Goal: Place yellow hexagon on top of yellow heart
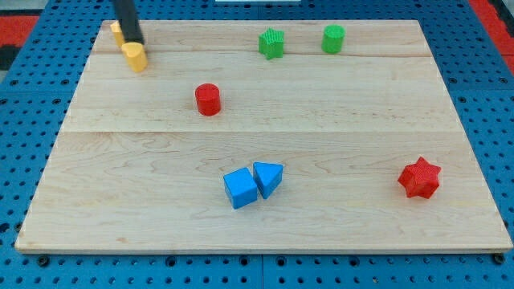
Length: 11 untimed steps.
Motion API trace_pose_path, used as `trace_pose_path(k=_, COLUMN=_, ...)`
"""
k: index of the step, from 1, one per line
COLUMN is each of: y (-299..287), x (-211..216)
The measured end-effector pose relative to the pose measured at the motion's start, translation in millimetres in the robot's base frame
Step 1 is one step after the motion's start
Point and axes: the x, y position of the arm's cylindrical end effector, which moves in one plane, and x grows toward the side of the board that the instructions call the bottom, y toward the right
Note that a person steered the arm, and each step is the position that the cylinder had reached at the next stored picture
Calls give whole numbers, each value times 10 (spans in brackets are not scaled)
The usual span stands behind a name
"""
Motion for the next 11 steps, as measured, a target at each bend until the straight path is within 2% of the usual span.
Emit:
trace_pose_path(k=1, y=-450, x=26)
trace_pose_path(k=2, y=-631, x=-424)
trace_pose_path(k=3, y=-103, x=-736)
trace_pose_path(k=4, y=9, x=-585)
trace_pose_path(k=5, y=-223, x=-261)
trace_pose_path(k=7, y=-227, x=-482)
trace_pose_path(k=9, y=-196, x=-451)
trace_pose_path(k=10, y=284, x=-554)
trace_pose_path(k=11, y=674, x=-185)
